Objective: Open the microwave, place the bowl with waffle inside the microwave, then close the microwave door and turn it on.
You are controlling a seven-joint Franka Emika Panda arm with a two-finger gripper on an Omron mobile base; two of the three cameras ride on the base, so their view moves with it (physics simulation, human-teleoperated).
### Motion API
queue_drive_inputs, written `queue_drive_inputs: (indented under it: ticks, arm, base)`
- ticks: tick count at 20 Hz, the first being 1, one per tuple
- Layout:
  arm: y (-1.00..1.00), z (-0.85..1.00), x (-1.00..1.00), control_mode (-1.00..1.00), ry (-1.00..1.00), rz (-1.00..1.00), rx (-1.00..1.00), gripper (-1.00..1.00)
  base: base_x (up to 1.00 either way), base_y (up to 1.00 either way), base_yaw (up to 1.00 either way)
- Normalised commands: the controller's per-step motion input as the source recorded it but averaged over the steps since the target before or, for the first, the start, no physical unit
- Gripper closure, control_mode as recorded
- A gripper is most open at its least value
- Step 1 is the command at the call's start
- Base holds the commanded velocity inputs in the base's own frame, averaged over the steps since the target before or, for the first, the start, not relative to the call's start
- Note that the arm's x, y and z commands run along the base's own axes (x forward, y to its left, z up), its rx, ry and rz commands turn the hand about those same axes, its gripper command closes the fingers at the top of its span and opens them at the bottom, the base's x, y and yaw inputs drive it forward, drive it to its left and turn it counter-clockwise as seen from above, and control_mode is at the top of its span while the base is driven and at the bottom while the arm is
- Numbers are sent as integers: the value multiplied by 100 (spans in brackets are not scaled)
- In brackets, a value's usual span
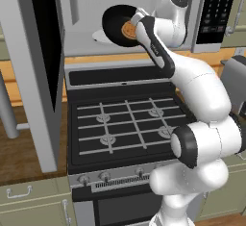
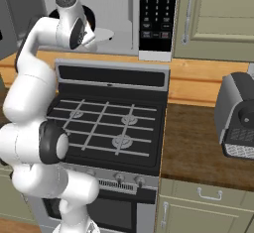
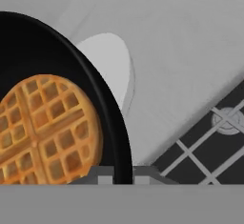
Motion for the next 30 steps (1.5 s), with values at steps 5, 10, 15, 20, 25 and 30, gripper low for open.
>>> queue_drive_inputs:
  ticks: [5, 10, 15, 20, 25, 30]
  arm:
    - [14, 0, 69, -100, 2, -3, 0, 100]
    - [7, -2, 66, -100, 0, -6, 0, 100]
    - [2, -1, 67, -100, 0, -6, 0, 100]
    - [0, -16, 50, -100, 0, -2, 0, 100]
    - [0, -34, 21, -100, 2, 0, 0, -100]
    - [-4, -7, -18, -100, -11, 0, 4, -100]
  base:
    - [0, 0, 0]
    - [0, 0, 0]
    - [0, 0, 0]
    - [0, 0, 0]
    - [0, 0, 0]
    - [0, 0, 0]
